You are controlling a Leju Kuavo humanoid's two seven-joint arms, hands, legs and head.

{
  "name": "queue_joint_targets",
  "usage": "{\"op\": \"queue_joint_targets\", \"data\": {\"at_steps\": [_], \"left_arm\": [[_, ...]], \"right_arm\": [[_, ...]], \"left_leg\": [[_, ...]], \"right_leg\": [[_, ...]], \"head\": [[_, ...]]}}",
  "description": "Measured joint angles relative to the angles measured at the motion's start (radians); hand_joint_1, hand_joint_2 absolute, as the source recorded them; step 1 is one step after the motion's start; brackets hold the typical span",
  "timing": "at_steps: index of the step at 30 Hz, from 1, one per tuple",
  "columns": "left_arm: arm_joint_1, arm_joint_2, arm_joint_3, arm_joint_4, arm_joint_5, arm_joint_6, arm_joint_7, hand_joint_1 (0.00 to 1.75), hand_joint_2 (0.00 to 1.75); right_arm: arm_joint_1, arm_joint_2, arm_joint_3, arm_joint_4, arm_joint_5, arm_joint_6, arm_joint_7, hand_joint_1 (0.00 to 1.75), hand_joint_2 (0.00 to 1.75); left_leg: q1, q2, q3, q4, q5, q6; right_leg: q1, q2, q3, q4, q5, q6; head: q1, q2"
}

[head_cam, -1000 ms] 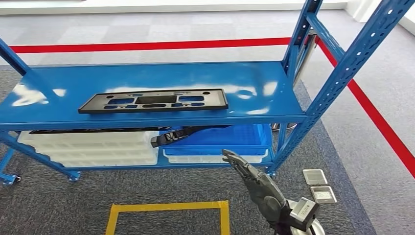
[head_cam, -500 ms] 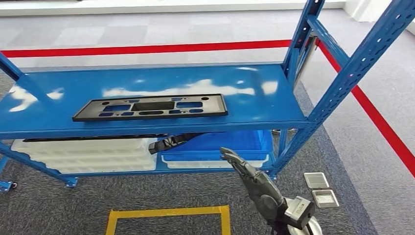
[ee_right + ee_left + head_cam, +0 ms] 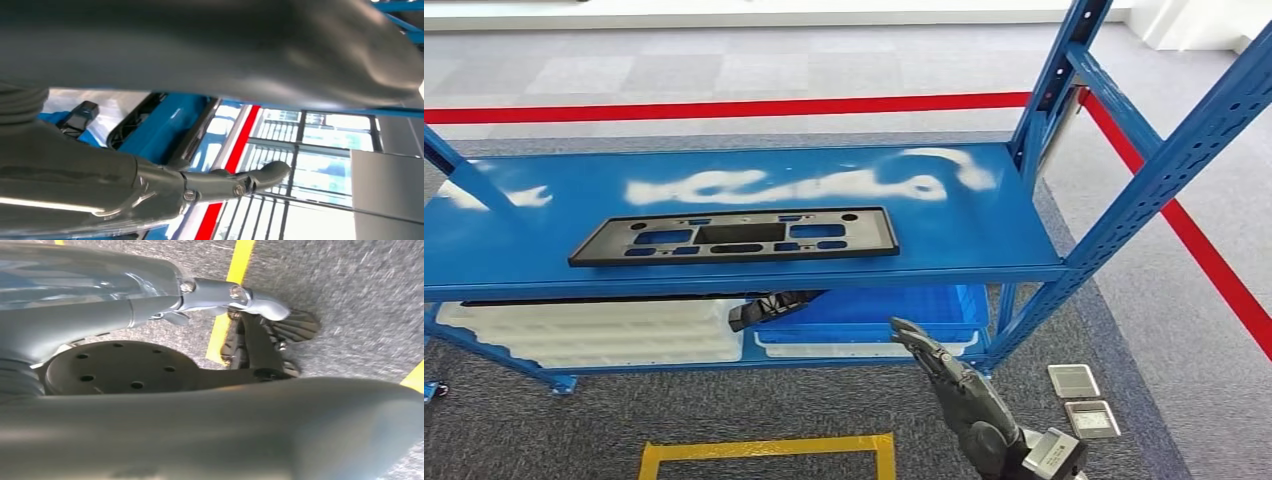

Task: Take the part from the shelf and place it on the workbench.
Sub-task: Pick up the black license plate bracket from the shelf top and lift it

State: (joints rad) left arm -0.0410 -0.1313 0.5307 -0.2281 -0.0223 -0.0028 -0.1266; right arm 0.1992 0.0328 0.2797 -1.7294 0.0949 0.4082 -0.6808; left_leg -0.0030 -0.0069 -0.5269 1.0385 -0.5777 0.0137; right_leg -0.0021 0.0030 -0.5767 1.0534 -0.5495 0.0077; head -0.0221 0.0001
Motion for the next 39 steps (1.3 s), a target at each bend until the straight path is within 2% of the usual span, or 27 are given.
{"op": "queue_joint_targets", "data": {"at_steps": [1, 5, 7, 13, 21, 31, 39], "left_arm": [[0.000, 0.002, -0.002, 0.000, -0.005, 0.003, 0.001, 0.00, 0.00], [-0.001, 0.014, -0.010, 0.000, -0.012, 0.007, -0.002, 0.00, 0.00], [0.000, 0.019, -0.010, 0.000, -0.012, 0.005, -0.010, 0.00, 0.00], [-0.001, 0.026, -0.011, 0.000, -0.019, -0.006, -0.031, 0.00, 0.00], [-0.001, 0.030, -0.018, 0.000, -0.047, 0.006, -0.006, 0.00, 0.00], [-0.001, 0.027, -0.017, 0.000, -0.055, 0.021, 0.021, 0.00, 0.00], [-0.001, 0.007, -0.009, 0.000, -0.044, 0.005, 0.019, 0.00, 0.00]], "right_arm": [[0.001, 0.000, 0.000, -0.002, 0.000, 0.000, -0.001, 0.00, 0.00], [-0.008, 0.001, 0.002, 0.000, 0.005, 0.002, -0.003, 0.00, 0.00], [-0.014, 0.001, 0.006, 0.003, 0.012, 0.002, -0.007, 0.00, 0.00], [-0.028, 0.004, 0.026, 0.007, 0.034, -0.003, -0.013, 0.00, 0.00], [-0.028, 0.009, 0.055, 0.008, 0.047, -0.021, -0.004, 0.00, 0.00], [-0.035, 0.009, 0.091, 0.031, 0.047, -0.019, 0.016, 0.00, 0.00], [-0.046, 0.008, 0.110, 0.052, 0.043, -0.018, 0.038, 0.00, 0.00]], "left_leg": [[0.000, 0.000, 0.002, -0.003, 0.000, -0.002], [-0.006, 0.000, 0.010, -0.011, 0.003, 0.011], [-0.006, 0.000, 0.011, -0.015, 0.004, 0.012], [-0.006, 0.000, 0.015, -0.022, 0.003, 0.010], [-0.006, 0.000, 0.017, -0.023, 0.000, -0.003], [-0.009, 0.000, 0.020, -0.023, 0.000, -0.002], [-0.009, 0.000, 0.020, -0.023, 0.000, -0.002]], "right_leg": [[0.000, 0.001, 0.000, -0.001, 0.000, -0.002], [-0.006, 0.000, 0.005, -0.008, -0.001, -0.001], [-0.005, -0.001, 0.005, -0.008, -0.004, -0.003], [-0.003, -0.003, 0.006, -0.007, -0.008, -0.009], [-0.004, -0.003, 0.011, -0.007, -0.008, -0.009], [-0.007, -0.003, 0.014, -0.009, -0.008, -0.008], [-0.007, -0.003, 0.014, -0.010, -0.008, -0.008]], "head": [[0.000, 0.000], [-0.001, 0.000], [-0.001, 0.000], [-0.002, 0.000], [-0.002, 0.000], [-0.002, 0.000], [-0.002, 0.000]]}}
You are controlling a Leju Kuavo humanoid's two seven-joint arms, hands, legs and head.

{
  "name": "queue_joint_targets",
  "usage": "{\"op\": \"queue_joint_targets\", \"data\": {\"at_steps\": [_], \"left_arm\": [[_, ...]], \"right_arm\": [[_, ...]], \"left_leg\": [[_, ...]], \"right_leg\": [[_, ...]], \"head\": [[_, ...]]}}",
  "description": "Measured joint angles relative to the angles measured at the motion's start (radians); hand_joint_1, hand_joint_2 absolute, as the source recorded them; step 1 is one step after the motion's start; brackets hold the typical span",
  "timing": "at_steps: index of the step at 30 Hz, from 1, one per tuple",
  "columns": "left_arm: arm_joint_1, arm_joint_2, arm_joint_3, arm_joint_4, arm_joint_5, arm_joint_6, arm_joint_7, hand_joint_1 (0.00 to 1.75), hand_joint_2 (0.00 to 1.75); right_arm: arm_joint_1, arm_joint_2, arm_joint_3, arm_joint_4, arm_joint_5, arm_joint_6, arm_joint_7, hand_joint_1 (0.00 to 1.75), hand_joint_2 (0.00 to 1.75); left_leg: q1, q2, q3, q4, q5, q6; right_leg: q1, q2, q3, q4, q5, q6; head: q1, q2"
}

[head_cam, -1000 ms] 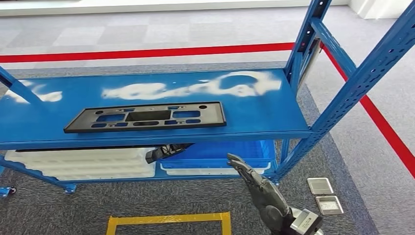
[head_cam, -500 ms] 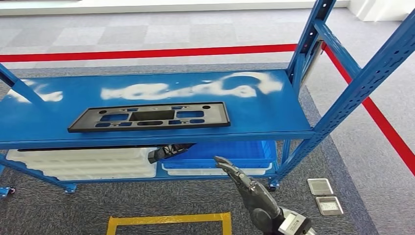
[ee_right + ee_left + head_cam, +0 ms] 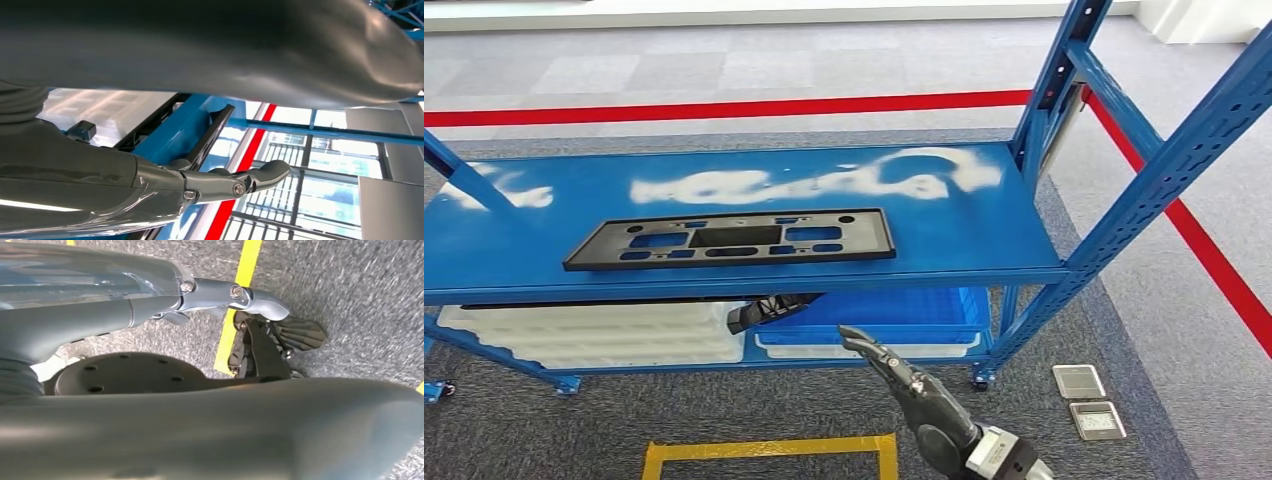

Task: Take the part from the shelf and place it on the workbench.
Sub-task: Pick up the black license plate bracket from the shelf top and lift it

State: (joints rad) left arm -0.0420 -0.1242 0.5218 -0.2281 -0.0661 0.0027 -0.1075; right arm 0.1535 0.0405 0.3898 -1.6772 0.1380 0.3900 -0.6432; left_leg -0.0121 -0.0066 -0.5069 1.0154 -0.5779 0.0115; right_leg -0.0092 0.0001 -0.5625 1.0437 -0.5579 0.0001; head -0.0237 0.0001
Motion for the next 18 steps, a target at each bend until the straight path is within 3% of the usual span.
{"op": "queue_joint_targets", "data": {"at_steps": [11, 18], "left_arm": [[-0.001, -0.020, 0.017, 0.000, 0.000, -0.015, -0.022, 0.00, 0.00], [-0.002, -0.022, 0.036, 0.000, 0.003, -0.011, -0.018, 0.00, 0.00]], "right_arm": [[-0.018, -0.009, 0.041, 0.030, -0.018, 0.019, 0.023, 0.00, 0.00], [-0.033, -0.022, 0.060, 0.050, -0.029, 0.017, 0.025, 0.00, 0.00]], "left_leg": [[0.000, 0.000, 0.000, 0.000, 0.000, 0.000], [-0.004, 0.000, 0.000, 0.006, -0.003, 0.006]], "right_leg": [[0.000, 0.000, 0.000, 0.000, 0.000, 0.000], [-0.005, -0.001, 0.001, -0.002, 0.002, 0.007]], "head": [[0.000, 0.000], [0.000, 0.000]]}}
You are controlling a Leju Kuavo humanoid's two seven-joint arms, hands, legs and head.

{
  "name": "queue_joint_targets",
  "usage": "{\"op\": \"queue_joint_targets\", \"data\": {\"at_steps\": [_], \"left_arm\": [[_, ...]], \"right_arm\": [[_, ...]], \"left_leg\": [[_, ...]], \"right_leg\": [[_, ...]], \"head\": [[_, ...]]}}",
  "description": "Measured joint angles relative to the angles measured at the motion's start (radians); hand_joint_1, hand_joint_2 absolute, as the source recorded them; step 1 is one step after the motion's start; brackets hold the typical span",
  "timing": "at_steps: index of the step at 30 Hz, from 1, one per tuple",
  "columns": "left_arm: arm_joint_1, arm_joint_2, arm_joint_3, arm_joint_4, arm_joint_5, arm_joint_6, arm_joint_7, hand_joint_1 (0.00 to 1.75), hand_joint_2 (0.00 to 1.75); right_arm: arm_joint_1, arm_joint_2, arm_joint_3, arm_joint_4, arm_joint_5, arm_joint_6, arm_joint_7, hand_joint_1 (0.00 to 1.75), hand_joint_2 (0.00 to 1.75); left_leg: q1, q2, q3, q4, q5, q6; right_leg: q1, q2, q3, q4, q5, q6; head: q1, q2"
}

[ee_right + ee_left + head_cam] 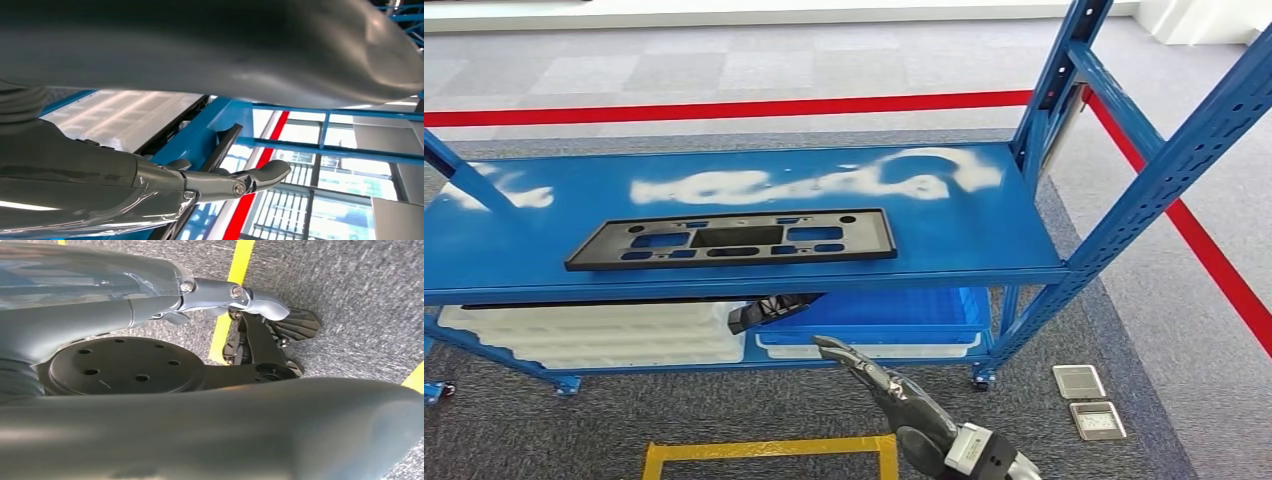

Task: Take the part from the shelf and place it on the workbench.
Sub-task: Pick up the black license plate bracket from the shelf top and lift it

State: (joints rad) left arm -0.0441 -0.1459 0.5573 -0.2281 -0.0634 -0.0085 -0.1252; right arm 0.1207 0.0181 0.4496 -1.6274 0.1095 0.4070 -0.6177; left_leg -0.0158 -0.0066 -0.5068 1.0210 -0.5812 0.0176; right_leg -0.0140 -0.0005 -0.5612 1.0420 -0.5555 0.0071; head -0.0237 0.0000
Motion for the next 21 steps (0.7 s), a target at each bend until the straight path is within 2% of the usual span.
{"op": "queue_joint_targets", "data": {"at_steps": [2, 5, 6, 12, 18, 21], "left_arm": [[0.000, -0.001, 0.006, 0.000, -0.002, 0.000, 0.003, 0.00, 0.00], [0.000, -0.004, 0.009, 0.000, -0.004, 0.007, 0.004, 0.00, 0.00], [0.000, -0.005, 0.010, 0.000, -0.007, 0.009, 0.003, 0.00, 0.00], [-0.001, -0.006, 0.021, 0.000, -0.031, 0.018, -0.010, 0.00, 0.00], [-0.003, -0.006, 0.038, 0.000, -0.054, 0.024, -0.002, 0.00, 0.00], [-0.003, -0.006, 0.043, 0.000, -0.062, 0.027, 0.004, 0.00, 0.00]], "right_arm": [[-0.004, -0.004, 0.003, 0.004, -0.001, -0.005, 0.005, 0.00, 0.00], [-0.015, -0.012, 0.006, 0.011, 0.021, -0.031, 0.029, 0.00, 0.00], [-0.021, -0.016, 0.007, 0.017, 0.040, -0.048, 0.048, 0.00, 0.00], [-0.116, -0.029, 0.030, 0.123, 0.196, -0.209, 0.217, 0.00, 0.00], [-0.243, 0.015, 0.068, 0.233, 0.273, -0.295, 0.270, 0.00, 0.00], [-0.279, 0.037, 0.081, 0.253, 0.257, -0.289, 0.280, 0.00, 0.00]], "left_leg": [[-0.002, 0.000, 0.000, 0.001, 0.000, 0.003], [-0.002, 0.001, 0.000, -0.005, 0.003, 0.000], [-0.002, 0.001, 0.000, -0.006, 0.004, -0.001], [-0.002, 0.001, 0.002, -0.006, 0.004, -0.001], [-0.001, 0.001, 0.002, -0.005, 0.004, 0.000], [0.001, 0.001, 0.002, -0.005, 0.004, 0.000]], "right_leg": [[-0.002, 0.000, 0.001, -0.001, 0.001, 0.005], [-0.001, 0.001, 0.002, -0.001, -0.001, 0.001], [0.000, 0.001, 0.004, -0.001, -0.001, -0.001], [0.000, 0.001, 0.007, -0.006, 0.003, 0.005], [0.000, 0.001, 0.007, -0.006, 0.003, 0.006], [0.001, 0.001, 0.007, -0.006, 0.002, 0.005]], "head": [[0.000, 0.000], [0.000, 0.000], [0.000, 0.000], [0.000, 0.000], [0.000, 0.000], [0.000, 0.000]]}}
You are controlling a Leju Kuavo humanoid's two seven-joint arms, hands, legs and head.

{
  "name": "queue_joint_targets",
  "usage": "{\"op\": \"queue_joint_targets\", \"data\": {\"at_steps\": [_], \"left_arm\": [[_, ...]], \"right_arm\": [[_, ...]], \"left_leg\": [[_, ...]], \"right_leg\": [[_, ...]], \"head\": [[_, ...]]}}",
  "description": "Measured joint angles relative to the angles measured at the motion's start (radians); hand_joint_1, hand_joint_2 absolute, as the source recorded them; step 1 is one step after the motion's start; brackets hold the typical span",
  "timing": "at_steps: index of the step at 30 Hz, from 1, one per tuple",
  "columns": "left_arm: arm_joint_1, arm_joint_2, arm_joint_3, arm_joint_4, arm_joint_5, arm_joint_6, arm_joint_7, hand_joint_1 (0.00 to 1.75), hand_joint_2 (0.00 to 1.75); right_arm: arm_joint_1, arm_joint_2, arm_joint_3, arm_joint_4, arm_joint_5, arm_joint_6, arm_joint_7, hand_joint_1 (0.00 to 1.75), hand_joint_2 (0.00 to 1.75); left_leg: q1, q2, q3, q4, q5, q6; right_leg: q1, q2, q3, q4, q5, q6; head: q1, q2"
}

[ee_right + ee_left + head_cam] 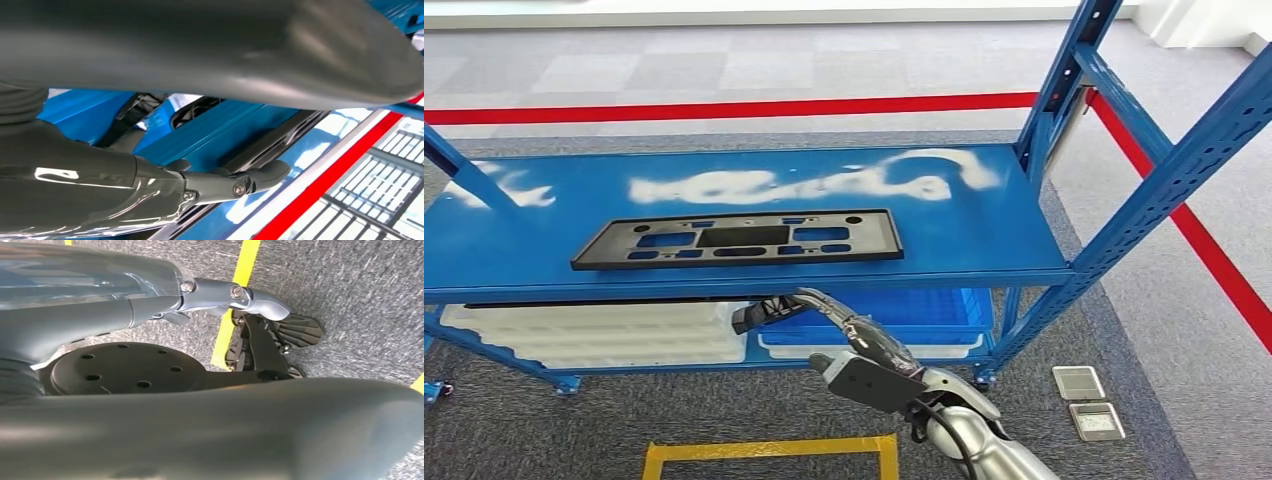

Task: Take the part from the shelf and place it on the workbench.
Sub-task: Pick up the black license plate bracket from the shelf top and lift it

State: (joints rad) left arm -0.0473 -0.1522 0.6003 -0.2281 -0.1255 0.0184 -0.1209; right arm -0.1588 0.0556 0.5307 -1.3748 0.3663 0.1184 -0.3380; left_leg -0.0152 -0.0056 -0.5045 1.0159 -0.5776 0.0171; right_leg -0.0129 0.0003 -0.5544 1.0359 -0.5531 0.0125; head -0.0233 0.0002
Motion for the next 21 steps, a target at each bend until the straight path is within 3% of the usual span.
{"op": "queue_joint_targets", "data": {"at_steps": [6, 12, 16, 18, 21], "left_arm": [[0.000, 0.000, 0.016, 0.000, -0.013, -0.003, 0.002, 0.00, 0.00], [0.001, 0.000, 0.037, 0.000, -0.015, -0.009, -0.003, 0.00, 0.00], [0.001, 0.000, 0.044, 0.000, -0.016, -0.009, -0.007, 0.00, 0.00], [0.001, 0.000, 0.050, 0.000, -0.016, -0.009, -0.009, 0.00, 0.00], [0.003, -0.001, 0.060, 0.000, -0.017, -0.009, -0.013, 0.00, 0.00]], "right_arm": [[-0.011, 0.014, 0.004, 0.011, -0.136, 0.077, -0.061, 0.00, 0.00], [0.044, 0.014, 0.003, -0.054, -0.207, 0.100, -0.152, 0.00, 0.00], [0.088, 0.014, -0.005, -0.141, -0.234, 0.118, -0.174, 0.00, 0.00], [0.108, 0.014, -0.014, -0.184, -0.244, 0.128, -0.179, 0.00, 0.00], [0.143, 0.010, -0.032, -0.228, -0.251, 0.136, -0.183, 0.00, 0.00]], "left_leg": [[0.002, 0.000, 0.000, 0.000, 0.000, 0.000], [0.002, 0.000, 0.000, 0.000, 0.000, 0.000], [0.003, 0.001, 0.012, -0.022, 0.010, 0.019], [0.011, 0.004, 0.030, -0.051, 0.022, 0.028], [0.016, 0.006, 0.041, -0.057, 0.018, 0.025]], "right_leg": [[0.002, 0.000, 0.000, 0.000, 0.000, 0.000], [0.002, 0.000, 0.000, 0.000, 0.000, 0.000], [-0.001, -0.001, 0.004, -0.009, 0.001, 0.011], [0.001, 0.000, -0.017, 0.040, -0.026, 0.012], [-0.005, 0.001, -0.112, 0.209, -0.086, 0.018]], "head": [[0.000, 0.000], [0.000, 0.000], [0.000, 0.000], [0.001, 0.000], [0.001, 0.000]]}}
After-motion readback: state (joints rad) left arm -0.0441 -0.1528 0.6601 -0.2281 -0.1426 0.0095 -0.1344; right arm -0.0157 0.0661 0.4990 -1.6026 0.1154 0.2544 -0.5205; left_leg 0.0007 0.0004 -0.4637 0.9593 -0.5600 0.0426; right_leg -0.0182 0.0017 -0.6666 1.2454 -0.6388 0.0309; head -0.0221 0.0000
